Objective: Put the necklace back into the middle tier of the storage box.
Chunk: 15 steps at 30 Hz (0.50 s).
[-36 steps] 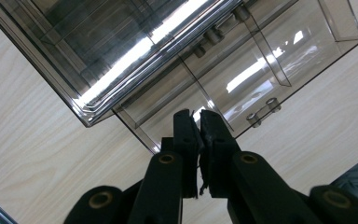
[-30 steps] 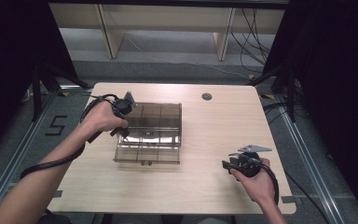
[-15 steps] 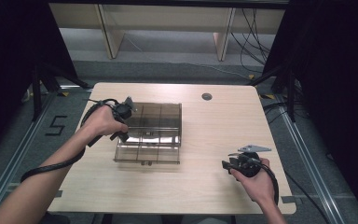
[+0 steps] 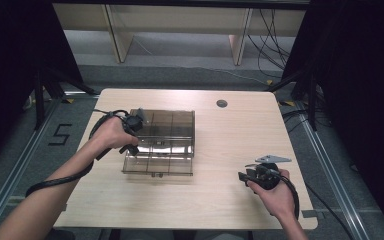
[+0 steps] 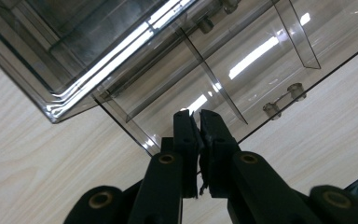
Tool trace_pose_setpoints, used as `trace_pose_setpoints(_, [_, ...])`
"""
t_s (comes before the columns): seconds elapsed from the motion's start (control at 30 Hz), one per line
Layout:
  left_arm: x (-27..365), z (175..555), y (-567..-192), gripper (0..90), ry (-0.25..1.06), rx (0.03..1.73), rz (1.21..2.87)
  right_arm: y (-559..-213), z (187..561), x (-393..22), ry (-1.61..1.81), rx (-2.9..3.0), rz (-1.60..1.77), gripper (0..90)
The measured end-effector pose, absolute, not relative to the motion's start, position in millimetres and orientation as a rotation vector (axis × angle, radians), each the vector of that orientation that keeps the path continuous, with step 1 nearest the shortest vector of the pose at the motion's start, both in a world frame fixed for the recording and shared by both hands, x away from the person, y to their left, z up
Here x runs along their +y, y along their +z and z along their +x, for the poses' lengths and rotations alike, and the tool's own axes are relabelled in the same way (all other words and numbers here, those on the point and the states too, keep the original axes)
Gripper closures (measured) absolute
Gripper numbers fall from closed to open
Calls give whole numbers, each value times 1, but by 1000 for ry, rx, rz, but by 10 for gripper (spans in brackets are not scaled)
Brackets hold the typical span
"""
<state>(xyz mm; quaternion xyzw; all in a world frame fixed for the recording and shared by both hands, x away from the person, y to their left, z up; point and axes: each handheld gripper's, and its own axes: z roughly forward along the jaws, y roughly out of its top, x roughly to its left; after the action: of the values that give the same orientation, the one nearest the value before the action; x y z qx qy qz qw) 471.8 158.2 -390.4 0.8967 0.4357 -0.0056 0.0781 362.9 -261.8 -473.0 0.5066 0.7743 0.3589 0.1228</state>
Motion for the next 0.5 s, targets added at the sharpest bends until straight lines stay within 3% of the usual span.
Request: trace_pose_setpoints(0.5, [158,471,-401,852,-19,1309,2689,-471,361,-261,1037,2260,1528,602])
